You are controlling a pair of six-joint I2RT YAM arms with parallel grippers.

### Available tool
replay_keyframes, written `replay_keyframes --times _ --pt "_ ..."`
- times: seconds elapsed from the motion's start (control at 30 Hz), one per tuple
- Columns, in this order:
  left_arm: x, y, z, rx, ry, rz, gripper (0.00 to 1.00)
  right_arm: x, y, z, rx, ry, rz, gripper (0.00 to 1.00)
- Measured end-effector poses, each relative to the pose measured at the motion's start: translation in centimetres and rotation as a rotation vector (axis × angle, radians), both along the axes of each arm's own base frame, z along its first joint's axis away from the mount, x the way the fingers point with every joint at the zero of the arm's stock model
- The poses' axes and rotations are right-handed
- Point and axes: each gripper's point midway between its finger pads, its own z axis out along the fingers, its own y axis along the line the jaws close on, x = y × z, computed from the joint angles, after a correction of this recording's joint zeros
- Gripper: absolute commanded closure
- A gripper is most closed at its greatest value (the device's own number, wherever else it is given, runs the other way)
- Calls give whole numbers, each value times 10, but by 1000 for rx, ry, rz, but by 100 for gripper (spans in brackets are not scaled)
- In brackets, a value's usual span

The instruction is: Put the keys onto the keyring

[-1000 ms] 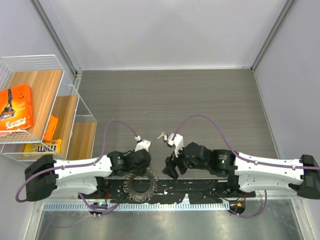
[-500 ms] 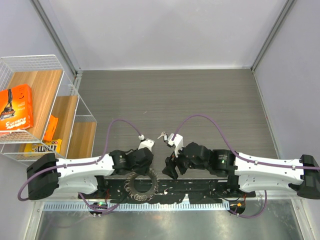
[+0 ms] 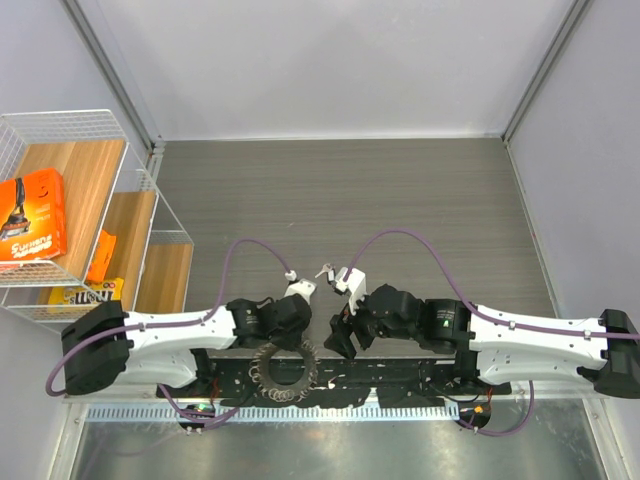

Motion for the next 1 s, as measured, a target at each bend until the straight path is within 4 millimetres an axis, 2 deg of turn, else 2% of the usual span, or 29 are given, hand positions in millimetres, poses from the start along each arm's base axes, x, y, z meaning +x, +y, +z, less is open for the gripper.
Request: replay_keyframes --times 0.17,0.37,0.47,0.6,0.77,0.87,1.0 --pt "1 0 0 2 -4 -4 100 0 1 2 8 0 -1 26" --pt "2 -3 13 -41 -31 -28 100 0 2 2 10 -2 0 26" --pt "0 -9 32 -113 -56 -75 100 1 1 2 6 -9 5 26" --pt "-7 -22 68 -246 -91 -161 100 -1 -3 7 12 -26 19 26" --pt "-20 -32 111 -410 -122 -263 100 -11 -5 39 93 -43 80 30" --pt "-27 -35 132 -485 -137 -306 100 -17 -3 61 147 -44 116 34" --pt "-32 -35 154 -561 -158 -331 100 -25 0 78 191 -34 158 37"
